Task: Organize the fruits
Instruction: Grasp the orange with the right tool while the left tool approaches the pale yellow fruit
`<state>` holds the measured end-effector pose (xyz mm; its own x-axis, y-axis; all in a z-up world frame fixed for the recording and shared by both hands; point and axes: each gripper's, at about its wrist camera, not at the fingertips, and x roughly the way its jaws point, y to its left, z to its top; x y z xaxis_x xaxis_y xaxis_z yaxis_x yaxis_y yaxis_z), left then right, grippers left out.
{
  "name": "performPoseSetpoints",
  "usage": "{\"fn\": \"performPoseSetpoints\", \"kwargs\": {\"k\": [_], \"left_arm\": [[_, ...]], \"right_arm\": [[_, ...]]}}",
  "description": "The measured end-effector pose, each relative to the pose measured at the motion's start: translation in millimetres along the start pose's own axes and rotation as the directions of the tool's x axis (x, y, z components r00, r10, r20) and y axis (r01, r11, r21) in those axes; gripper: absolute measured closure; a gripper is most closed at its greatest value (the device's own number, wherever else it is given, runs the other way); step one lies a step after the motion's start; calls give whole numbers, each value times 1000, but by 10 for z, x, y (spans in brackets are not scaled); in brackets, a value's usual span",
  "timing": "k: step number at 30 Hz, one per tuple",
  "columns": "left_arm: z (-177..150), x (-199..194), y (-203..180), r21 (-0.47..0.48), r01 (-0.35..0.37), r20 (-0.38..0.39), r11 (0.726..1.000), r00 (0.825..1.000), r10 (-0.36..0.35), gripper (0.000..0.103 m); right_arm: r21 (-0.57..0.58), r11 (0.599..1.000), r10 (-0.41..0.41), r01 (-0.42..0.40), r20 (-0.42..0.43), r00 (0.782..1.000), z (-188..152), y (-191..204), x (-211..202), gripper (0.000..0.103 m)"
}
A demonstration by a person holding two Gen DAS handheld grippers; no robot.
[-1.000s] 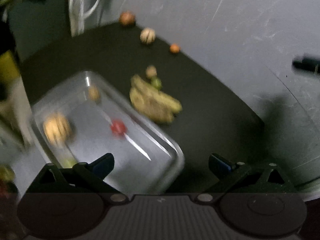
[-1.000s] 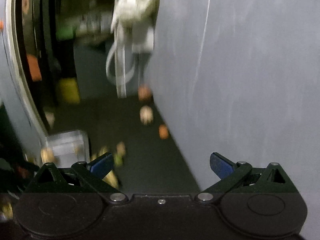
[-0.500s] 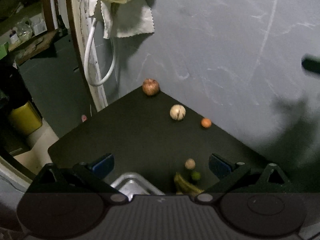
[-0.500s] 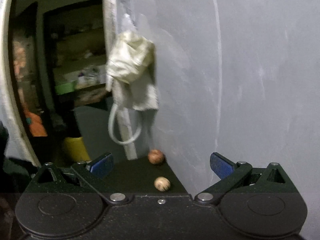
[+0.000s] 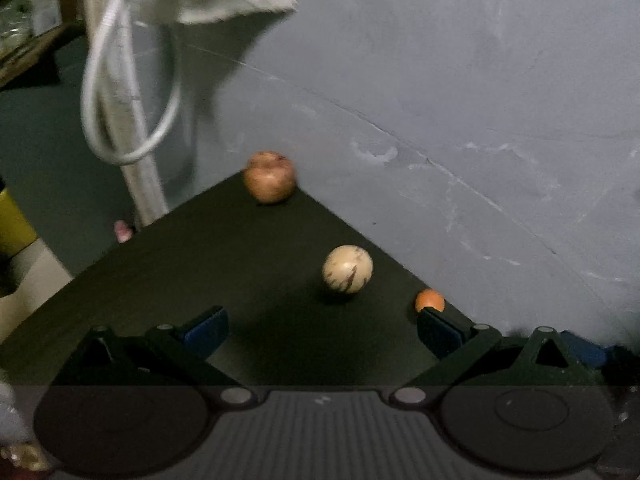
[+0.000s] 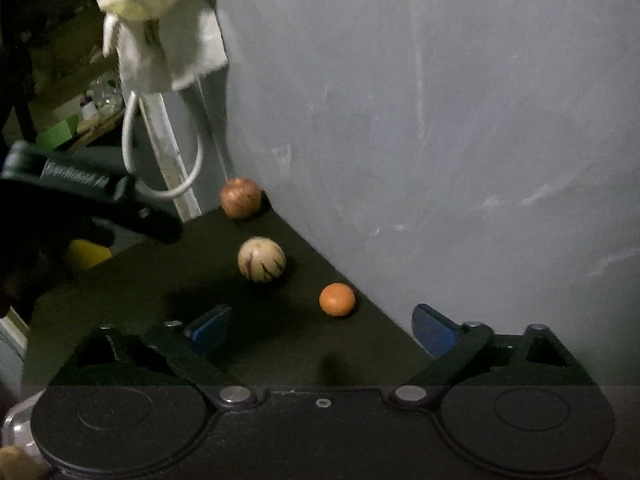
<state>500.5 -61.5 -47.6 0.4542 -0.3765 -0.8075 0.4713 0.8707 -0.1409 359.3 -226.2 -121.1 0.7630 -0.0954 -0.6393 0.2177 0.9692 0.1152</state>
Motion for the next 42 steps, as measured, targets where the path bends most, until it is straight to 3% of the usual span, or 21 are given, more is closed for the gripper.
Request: {"fn": "performPoseSetpoints", "kwargs": {"k": [6,14,24,26,30,34,42], "left_arm": [[44,670,-81,22,26,-18,999,1000,-25,1],[4,1154,-192,21,16,-4,1000,1000,-16,4],[8,1339,-175,-45,2,3,999,1000,-2,19],[-5,1367,-184,-64,-4,-8,998,1000,3,28],[-25,1364,-188,-96,-1,8,995,1000,2,32],[-27,1353,-234,-95,9,11,995,1000,-8,47],[-37,1300,-343,-102,-51,-16,993,999,50,48]], "right_arm": [[-12,1000,0,0,-23,1000,-82,6,567,27],[-28,999,-32,32,-22,999,-137,-61,781,38],[-36,999,-16,16,-13,1000,-118,-95,910,47],[-40,999,-11,10,-11,1000,-112,-82,939,48],[-57,998,-15,15,-6,1000,-91,-60,943,58],[-64,997,-33,32,0,999,-102,-76,933,67],[-77,997,-15,15,-4,1000,-133,-75,802,68]]}}
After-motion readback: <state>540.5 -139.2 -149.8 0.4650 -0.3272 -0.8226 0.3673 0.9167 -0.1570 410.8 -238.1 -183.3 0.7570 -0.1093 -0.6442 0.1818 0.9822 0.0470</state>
